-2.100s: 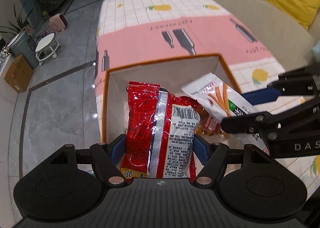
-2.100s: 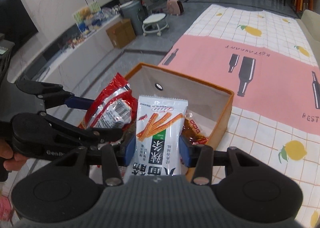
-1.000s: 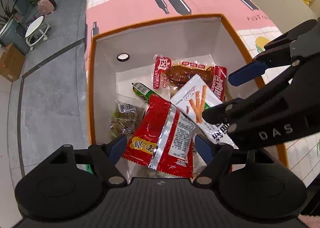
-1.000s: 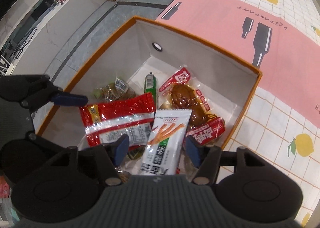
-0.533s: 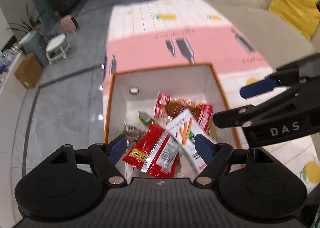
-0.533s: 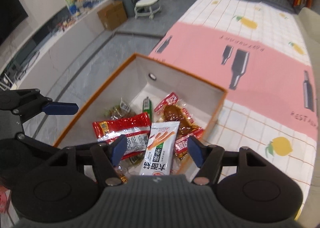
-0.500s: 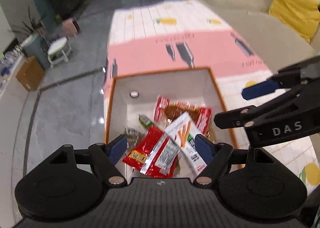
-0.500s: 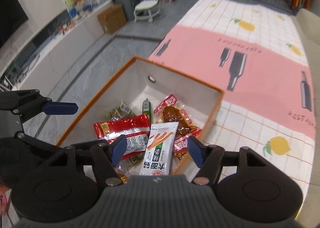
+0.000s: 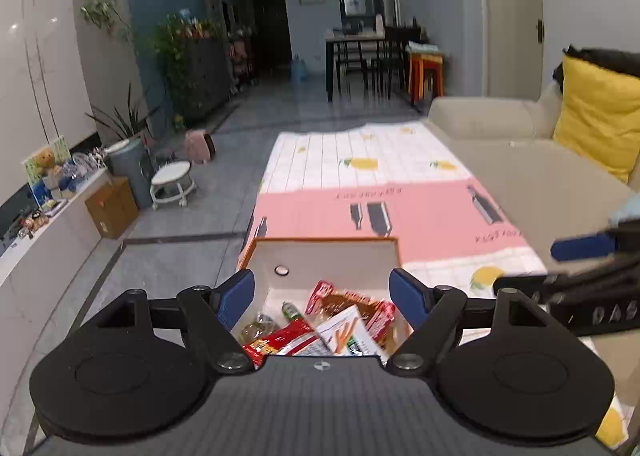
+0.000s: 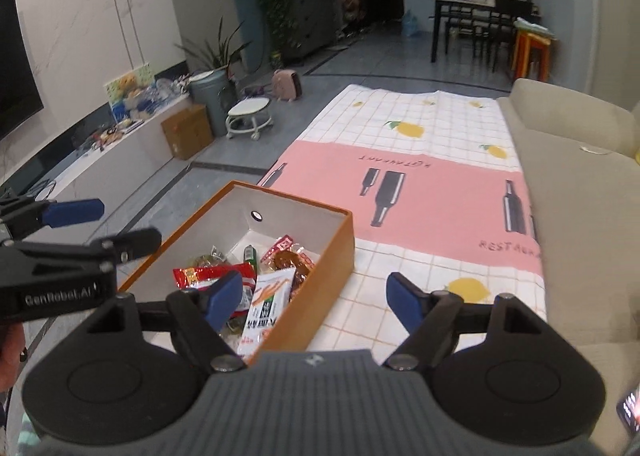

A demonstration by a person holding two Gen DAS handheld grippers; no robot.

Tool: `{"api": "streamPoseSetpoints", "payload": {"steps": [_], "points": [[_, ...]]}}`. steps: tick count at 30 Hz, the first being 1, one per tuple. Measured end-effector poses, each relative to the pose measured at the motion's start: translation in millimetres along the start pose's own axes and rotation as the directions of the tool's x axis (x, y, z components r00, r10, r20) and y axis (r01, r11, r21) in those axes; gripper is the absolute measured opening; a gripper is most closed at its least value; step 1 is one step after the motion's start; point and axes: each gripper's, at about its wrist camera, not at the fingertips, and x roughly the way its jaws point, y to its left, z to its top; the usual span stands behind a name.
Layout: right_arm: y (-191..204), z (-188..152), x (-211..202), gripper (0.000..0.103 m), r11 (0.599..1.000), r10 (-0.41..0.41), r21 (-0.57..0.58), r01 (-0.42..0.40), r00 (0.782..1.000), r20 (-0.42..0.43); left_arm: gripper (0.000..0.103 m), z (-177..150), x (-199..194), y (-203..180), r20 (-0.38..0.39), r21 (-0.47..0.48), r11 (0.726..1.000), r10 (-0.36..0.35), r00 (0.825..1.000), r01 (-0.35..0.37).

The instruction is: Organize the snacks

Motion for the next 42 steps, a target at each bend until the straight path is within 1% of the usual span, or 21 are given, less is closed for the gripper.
{"api": "streamPoseSetpoints", "payload": {"steps": [3, 7, 11, 16, 19, 21, 25, 27, 34, 38, 42], "points": [[-1.2, -14.1, -13.2, 0.077, 1.0, -0.022, 0.02, 0.022, 1.0, 0.021, 0.09, -2.3, -11.1, -7.8, 0.03, -0.016, 1.0, -0.002, 1.0, 0.002], [-2.9, -30.4, -24.0, 0.077, 0.997, -0.069, 0.035, 0.067, 0.997, 0.042, 0.09, -10.4, -14.7, -13.3, 0.033, -0.023, 1.0, 0.011, 0.999, -0.01], [-3.4, -43.8, -24.5, 0.077, 0.994, -0.103, 0.028, 0.102, 0.993, 0.052, 0.09, -24.3, -9.8, -18.7, 0.015, 0.011, 0.999, 0.048, 0.999, -0.049], [-5.6, -57.9, -19.6, 0.082, 0.995, -0.092, 0.05, 0.088, 0.992, 0.084, 0.09, -42.1, -0.3, -19.5, -0.027, 0.004, 0.996, 0.087, 0.996, -0.087], [-1.2, -65.8, -13.4, 0.086, 0.996, -0.093, 0.027, 0.09, 0.992, 0.089, 0.09, -49.4, 4.5, -18.0, -0.049, 0.013, 0.993, 0.12, 0.992, -0.12], [2.7, -70.1, -8.2, 0.089, 0.995, -0.095, 0.008, 0.094, 0.992, 0.084, 0.09, -54.1, 8.4, -15.2, -0.07, 0.01, 0.992, 0.128, 0.989, -0.128], [5.5, -78.2, 4.2, 0.089, 0.996, -0.089, -0.008, 0.09, 0.995, 0.045, 0.09, -59.1, 11.8, -8.1, -0.113, -0.026, 0.992, 0.121, 0.986, -0.125], [5.1, -80.9, 9.4, 0.089, 0.996, -0.089, -0.007, 0.09, 0.996, 0.03, 0.09, -62.1, 11.5, -5.8, -0.117, -0.041, 0.992, 0.114, 0.987, -0.12], [7.1, -85.2, 20.4, 0.09, 0.996, -0.086, -0.011, 0.085, 0.996, -0.008, 0.09, -68.6, 16.3, -5.0, -0.169, -0.058, 0.994, 0.085, 0.982, -0.096], [8.8, -87.8, 22.3, 0.09, 0.996, -0.088, -0.023, 0.088, 0.996, -0.018, 0.09, -70.7, 18.7, -4.4, -0.189, -0.065, 0.993, 0.086, 0.978, -0.099], [9.9, -88.2, 20.7, 0.09, 0.996, -0.089, -0.026, 0.089, 0.996, -0.017, 0.09, -70.6, 17.4, -3.7, -0.191, -0.07, 0.992, 0.086, 0.978, -0.101]]}}
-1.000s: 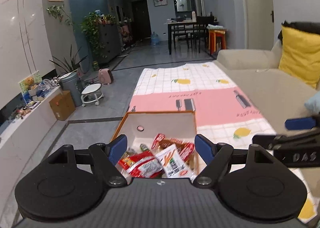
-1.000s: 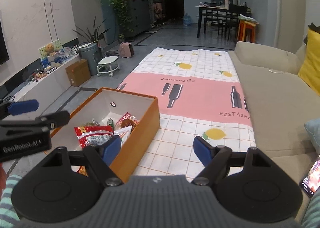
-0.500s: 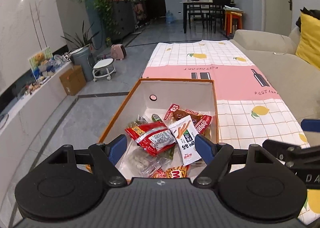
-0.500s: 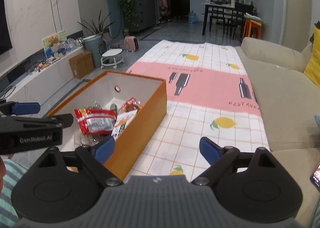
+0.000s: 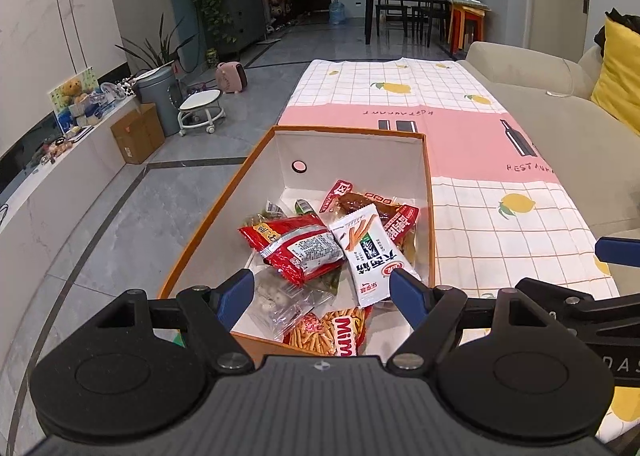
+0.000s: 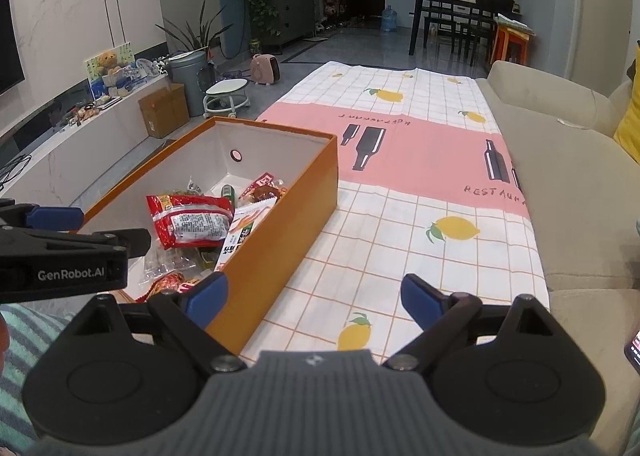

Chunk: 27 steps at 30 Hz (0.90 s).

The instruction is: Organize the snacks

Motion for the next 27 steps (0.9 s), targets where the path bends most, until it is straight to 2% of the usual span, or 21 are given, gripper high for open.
{"api": "streamPoseSetpoints", "payload": {"steps": [27], "points": [[-1.5, 0.9, 2.3, 0.091, 1.0, -0.003, -0.004, 0.003, 1.0, -0.009, 0.09, 2.6, -2.1, -4.8, 0.005, 0.006, 1.0, 0.001, 1.0, -0.001]]}}
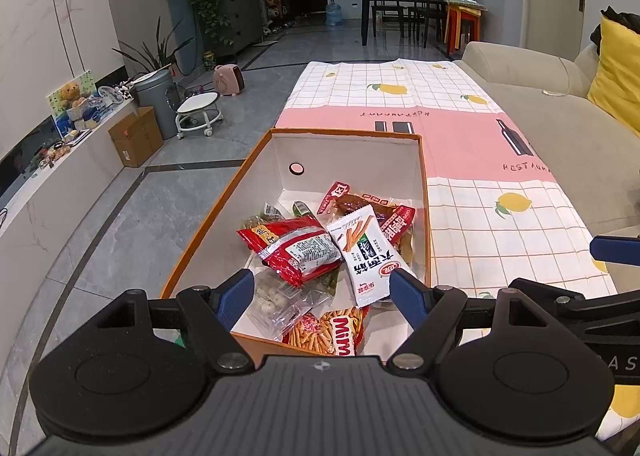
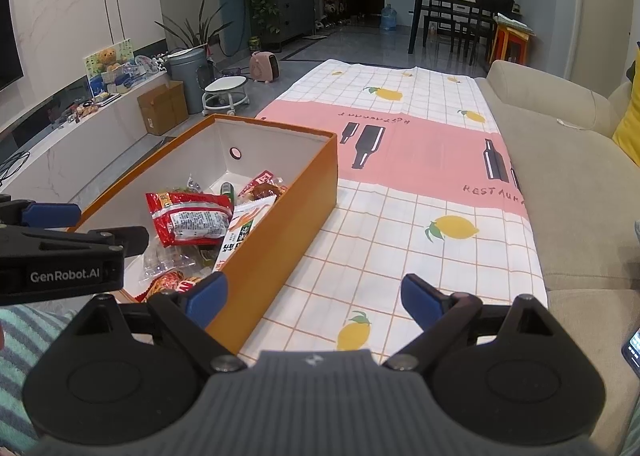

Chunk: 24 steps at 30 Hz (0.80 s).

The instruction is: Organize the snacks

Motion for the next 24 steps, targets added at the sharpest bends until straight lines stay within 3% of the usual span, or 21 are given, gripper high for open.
{"api": "streamPoseSetpoints", "payload": {"steps": [24], "points": [[-1.3, 0.9, 0.5, 0.091, 1.0, -0.002, 0.001, 0.002, 1.0, 0.0, 0.09, 0.2, -0.1, -0.5, -0.002, 0.004, 1.0, -0.001, 1.0, 0.001]]}}
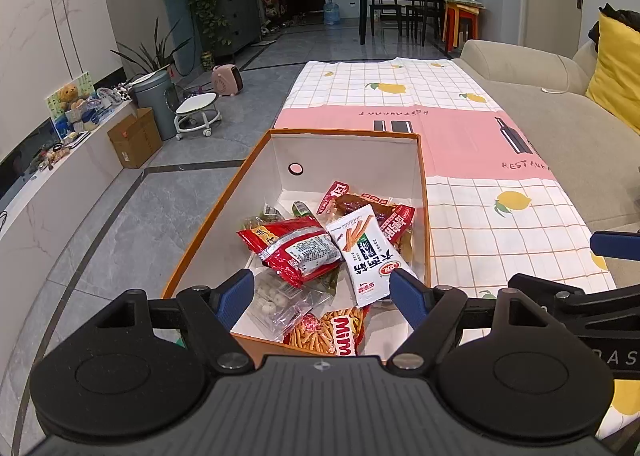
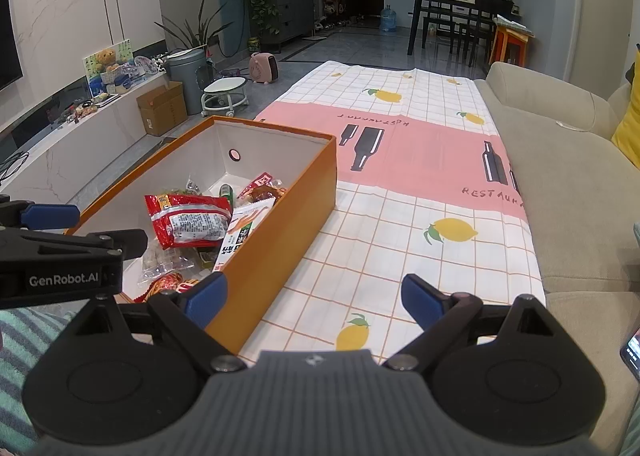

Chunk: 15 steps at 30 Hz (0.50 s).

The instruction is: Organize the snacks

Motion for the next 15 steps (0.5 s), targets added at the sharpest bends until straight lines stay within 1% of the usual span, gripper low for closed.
{"api": "streamPoseSetpoints", "payload": {"steps": [15], "points": [[-2.8, 2.4, 2.7, 0.091, 1.0, -0.001, 0.002, 0.001, 1.0, -0.007, 0.09, -2.4, 0.4, 1.8, -0.011, 0.005, 1.0, -0.008, 1.0, 0.008]]}}
